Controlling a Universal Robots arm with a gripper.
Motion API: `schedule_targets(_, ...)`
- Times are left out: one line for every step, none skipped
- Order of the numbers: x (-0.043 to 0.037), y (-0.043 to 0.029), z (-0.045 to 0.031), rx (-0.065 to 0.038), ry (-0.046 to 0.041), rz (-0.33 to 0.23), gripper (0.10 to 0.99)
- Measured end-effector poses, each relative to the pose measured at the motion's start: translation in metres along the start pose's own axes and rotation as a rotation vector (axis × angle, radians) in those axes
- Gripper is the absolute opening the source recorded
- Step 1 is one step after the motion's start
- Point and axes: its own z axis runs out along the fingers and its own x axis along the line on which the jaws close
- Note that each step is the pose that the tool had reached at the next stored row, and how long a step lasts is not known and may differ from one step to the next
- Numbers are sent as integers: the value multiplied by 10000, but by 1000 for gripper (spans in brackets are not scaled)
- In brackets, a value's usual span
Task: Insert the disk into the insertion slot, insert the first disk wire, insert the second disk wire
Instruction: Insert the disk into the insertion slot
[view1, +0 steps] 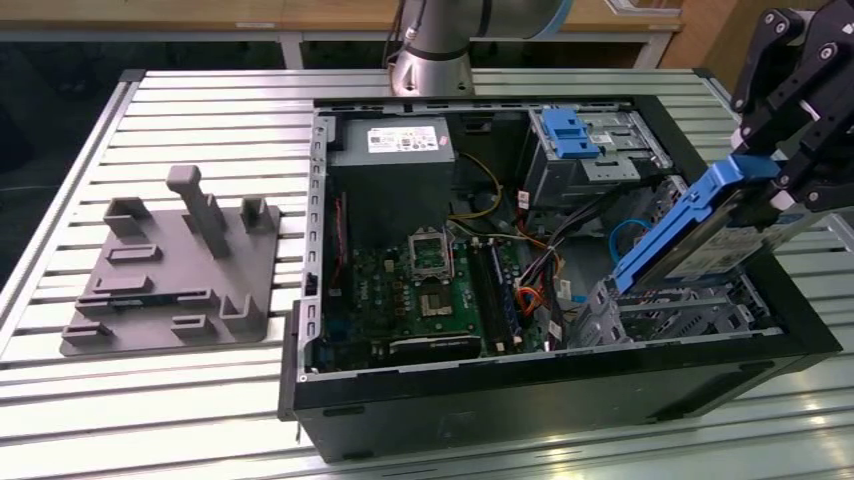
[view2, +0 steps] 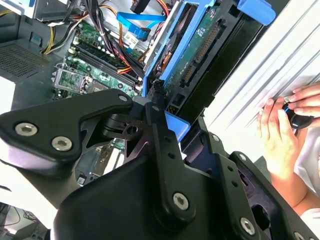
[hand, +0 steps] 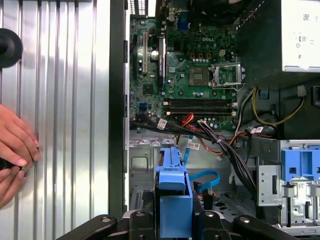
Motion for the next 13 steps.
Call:
schedule_targets(0,0,4,-1,1,-5,365)
schedule_targets(1,0,9,-2,1,-10,365)
schedule_targets(1,0,13,-2,1,-14,365)
schedule_targets(1,-1,17,-3,1,-18,365)
schedule_targets(2,-1,21,-4,1,-21,365)
schedule_targets(2,-1,25,-4,0,-22,365)
schedule_targets(3,-1,28,-4,2,-24,365)
schedule_targets(5,-1,31,-4,2,-25,365)
schedule_targets(7,-1,34,-5,2,-26,365)
schedule_targets(8,-1,38,-5,1,-27,365)
schedule_targets(9,-2,42,-5,1,-28,365)
schedule_targets(9,-2,45,-5,2,-28,365)
schedule_targets(10,-2,50,-5,2,-28,365)
